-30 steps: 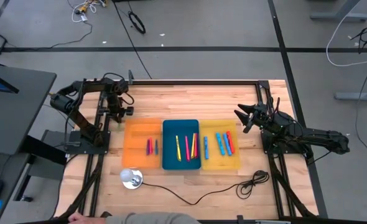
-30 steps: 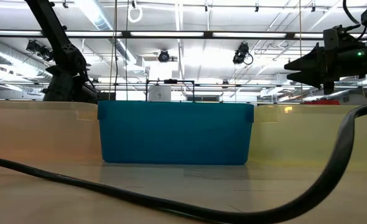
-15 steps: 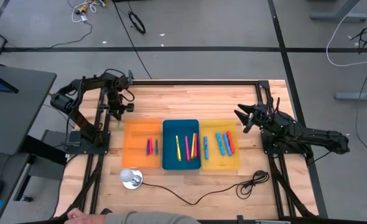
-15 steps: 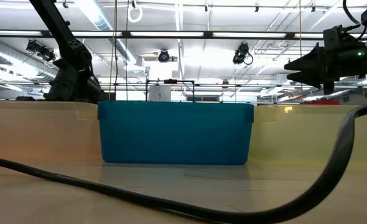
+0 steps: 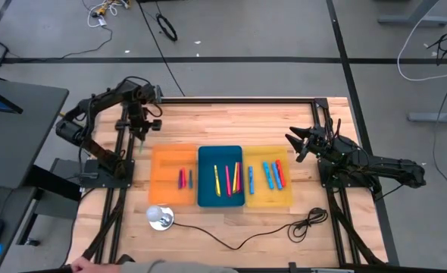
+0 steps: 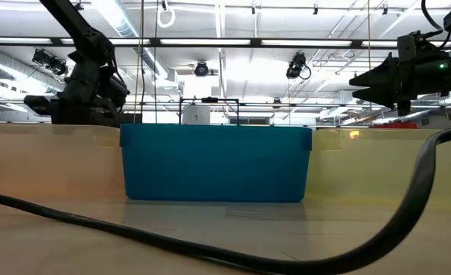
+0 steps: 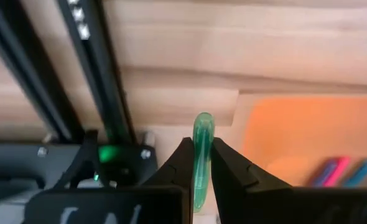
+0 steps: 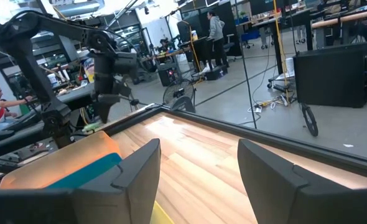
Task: Pick & Place Markers
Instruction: Put the small green pen into the orange bin
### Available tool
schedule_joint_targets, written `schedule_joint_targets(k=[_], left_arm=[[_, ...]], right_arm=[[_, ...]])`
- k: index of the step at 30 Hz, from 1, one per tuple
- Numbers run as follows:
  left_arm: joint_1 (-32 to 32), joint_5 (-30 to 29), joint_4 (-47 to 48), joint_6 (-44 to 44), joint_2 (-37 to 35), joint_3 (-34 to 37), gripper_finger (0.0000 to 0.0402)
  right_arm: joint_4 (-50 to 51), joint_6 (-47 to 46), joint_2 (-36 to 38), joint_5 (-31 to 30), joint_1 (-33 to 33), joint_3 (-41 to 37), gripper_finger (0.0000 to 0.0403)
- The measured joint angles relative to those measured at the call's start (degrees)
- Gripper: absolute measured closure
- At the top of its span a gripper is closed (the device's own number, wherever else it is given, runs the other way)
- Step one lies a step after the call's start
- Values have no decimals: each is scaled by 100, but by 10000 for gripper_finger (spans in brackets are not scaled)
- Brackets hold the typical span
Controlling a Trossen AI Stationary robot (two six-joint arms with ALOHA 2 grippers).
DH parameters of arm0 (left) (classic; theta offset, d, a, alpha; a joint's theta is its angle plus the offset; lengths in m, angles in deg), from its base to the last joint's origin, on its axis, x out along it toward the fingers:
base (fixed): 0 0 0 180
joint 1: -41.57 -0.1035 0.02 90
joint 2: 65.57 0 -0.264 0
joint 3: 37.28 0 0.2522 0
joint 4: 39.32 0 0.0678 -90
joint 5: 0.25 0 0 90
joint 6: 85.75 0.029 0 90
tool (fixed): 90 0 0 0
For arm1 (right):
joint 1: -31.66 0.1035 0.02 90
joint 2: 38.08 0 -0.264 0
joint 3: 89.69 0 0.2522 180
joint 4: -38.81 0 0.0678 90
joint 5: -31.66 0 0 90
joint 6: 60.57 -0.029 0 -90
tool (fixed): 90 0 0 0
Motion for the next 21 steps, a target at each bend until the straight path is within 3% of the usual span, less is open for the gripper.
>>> schedule_joint_targets(k=[13,21], left_arm=[[358,72,585,-455,-385,-2,366],[949,311,585,-940,-385,-2,366]], right_arm=[[0,0,0,0,0,0,188],[0,0,1,0,1,0,188]])
